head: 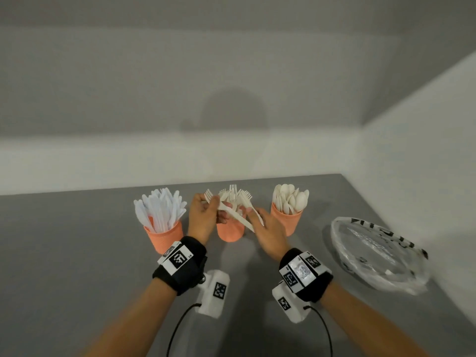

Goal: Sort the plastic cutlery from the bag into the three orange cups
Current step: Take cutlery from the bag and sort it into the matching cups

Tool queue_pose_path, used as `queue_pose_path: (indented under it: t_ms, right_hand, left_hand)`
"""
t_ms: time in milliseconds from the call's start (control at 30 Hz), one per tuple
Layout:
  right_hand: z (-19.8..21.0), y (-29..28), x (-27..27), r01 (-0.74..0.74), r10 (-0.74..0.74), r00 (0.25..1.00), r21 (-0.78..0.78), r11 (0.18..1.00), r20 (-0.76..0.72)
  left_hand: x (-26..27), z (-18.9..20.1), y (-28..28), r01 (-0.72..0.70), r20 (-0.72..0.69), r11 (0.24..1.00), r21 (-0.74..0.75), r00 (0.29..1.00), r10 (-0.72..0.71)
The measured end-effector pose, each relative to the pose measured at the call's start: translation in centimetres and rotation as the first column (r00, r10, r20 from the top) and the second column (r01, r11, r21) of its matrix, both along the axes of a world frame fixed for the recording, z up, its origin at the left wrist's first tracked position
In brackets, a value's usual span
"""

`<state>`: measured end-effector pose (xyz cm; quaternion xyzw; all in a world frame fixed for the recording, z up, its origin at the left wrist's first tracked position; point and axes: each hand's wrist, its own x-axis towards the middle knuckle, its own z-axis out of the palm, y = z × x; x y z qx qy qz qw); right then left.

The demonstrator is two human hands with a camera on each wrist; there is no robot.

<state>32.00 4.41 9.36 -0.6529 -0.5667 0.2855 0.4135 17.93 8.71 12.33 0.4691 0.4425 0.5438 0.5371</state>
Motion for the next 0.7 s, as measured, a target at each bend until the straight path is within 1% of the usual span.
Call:
queue_pose_path:
  t_ms: [33,100,167,233,300,333,367,433,533,633,700]
  right_hand:
    - [-0.2,0.0,0.6,0.016,-0.016,1.000,0.019,1.000,0.010]
    - [-0.6,0.1,1.7,0.041,-0.040,0.999,0.052,0.998,-0.005]
    - [-1.0,0.4,3.0,0.059,-0.053,0.994,0.056,0.997,-0.099]
    - [-0.8,0.9,4.1,0.108,-0.087,0.970,0.085,0.990,-0.227]
    - [0.2,1.6,5.3,0.203,-0.141,0.928,0.152,0.967,-0.345]
    - [0.7,2.0,6.1,0.247,-0.155,0.899,0.183,0.952,-0.409]
    - [1.3,2.5,6.7,0.277,-0.165,0.881,0.201,0.940,-0.442]
    - [2.3,3.4,8.0,0.308,-0.180,0.871,0.223,0.925,-0.456]
    - [3.2,4.8,9.7,0.341,-0.193,0.864,0.257,0.904,-0.464]
    - [3.8,5.8,10.8,0.330,-0.202,0.890,0.271,0.904,-0.409]
    - [3.7,6.3,11.4,0.313,-0.196,0.901,0.267,0.912,-0.386]
  left_hand:
    - [-0.1,0.0,0.1,-0.020,-0.006,1.000,0.007,1.000,0.020]
    - [-0.3,-0.2,0.3,-0.062,-0.068,0.997,0.038,0.996,0.064]
    - [-0.6,-0.5,0.5,-0.102,-0.173,0.990,0.093,0.978,0.117]
    - [-0.8,-0.9,0.9,-0.100,-0.288,0.985,0.142,0.948,0.137]
    - [-1.1,-1.2,1.6,-0.095,-0.404,0.975,0.200,0.899,0.170]
    - [-1.3,-1.3,2.0,-0.108,-0.443,0.965,0.239,0.872,0.208]
    - [-1.5,-1.2,2.5,-0.126,-0.464,0.953,0.275,0.851,0.246]
    - [-1.6,-0.6,3.2,-0.148,-0.463,0.928,0.342,0.833,0.304]
    - [-1.5,0.8,3.9,-0.160,-0.415,0.892,0.423,0.841,0.348]
    - [-0.8,1.7,4.5,-0.163,-0.380,0.868,0.470,0.850,0.365]
    - [-0.2,1.8,4.8,-0.143,-0.383,0.857,0.495,0.850,0.363]
